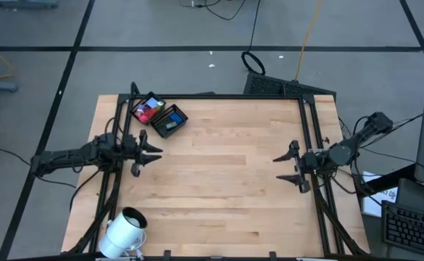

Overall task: Pick & Place Office items
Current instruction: Return to Home Position

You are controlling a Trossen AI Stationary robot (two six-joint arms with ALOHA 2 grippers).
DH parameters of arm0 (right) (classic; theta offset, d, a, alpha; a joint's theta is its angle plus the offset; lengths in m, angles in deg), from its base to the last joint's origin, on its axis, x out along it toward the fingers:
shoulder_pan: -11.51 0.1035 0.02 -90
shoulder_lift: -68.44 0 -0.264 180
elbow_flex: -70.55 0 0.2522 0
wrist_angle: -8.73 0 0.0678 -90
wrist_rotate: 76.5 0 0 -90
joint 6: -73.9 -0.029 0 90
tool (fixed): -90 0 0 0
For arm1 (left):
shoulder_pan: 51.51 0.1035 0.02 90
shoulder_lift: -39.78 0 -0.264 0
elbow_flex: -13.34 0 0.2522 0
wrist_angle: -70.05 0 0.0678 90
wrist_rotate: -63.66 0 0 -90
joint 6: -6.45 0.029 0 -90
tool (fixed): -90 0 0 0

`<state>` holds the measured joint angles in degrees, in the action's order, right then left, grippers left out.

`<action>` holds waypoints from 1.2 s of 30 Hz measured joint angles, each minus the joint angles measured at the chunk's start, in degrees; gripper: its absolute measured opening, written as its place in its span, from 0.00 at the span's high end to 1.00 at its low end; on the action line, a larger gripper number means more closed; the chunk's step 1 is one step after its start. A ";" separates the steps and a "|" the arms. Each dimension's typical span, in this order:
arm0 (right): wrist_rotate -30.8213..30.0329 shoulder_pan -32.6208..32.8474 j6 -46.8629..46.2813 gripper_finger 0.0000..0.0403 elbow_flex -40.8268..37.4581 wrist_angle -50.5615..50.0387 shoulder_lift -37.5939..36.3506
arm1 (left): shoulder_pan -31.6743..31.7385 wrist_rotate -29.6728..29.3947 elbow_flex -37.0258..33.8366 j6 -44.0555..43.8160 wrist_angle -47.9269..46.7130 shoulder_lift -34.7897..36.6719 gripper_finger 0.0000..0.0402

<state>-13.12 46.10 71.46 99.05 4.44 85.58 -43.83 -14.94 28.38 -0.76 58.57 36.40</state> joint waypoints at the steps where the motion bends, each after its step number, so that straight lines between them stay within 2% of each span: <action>1: 1.23 0.00 0.40 0.33 -1.07 0.72 -1.02 | -0.11 0.04 0.00 0.40 0.45 0.02 0.72; 10: 1.38 0.00 0.95 0.33 -9.81 8.21 -8.36 | -0.11 0.02 0.00 5.94 -0.63 0.01 0.72; 19: 1.38 -1.77 1.24 0.33 -13.66 10.39 -9.10 | -0.11 0.03 0.00 6.92 -0.57 0.00 0.72; 22: 1.41 -2.39 4.51 0.33 -13.64 10.44 -9.41 | -0.11 0.04 0.00 6.95 -0.56 0.00 0.72; 26: 1.29 -2.43 9.18 0.33 -11.50 4.77 -12.02 | -0.11 0.04 0.00 6.94 -0.56 0.00 0.72; 30: 1.14 -2.85 6.67 0.33 -9.52 -7.42 -16.60 | -0.11 0.04 0.00 6.96 -0.56 0.00 0.72; 33: 1.92 -4.01 5.92 0.33 -10.42 -6.50 -16.91 | -0.11 0.03 0.00 6.96 -0.53 0.01 0.72; 36: 6.47 -5.15 6.80 0.33 -11.31 -4.60 -16.70 | -0.11 -0.06 0.00 6.96 -0.64 0.00 0.72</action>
<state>-6.65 40.95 78.27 87.74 -0.16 68.88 -43.94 -15.00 28.38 6.20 57.93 36.40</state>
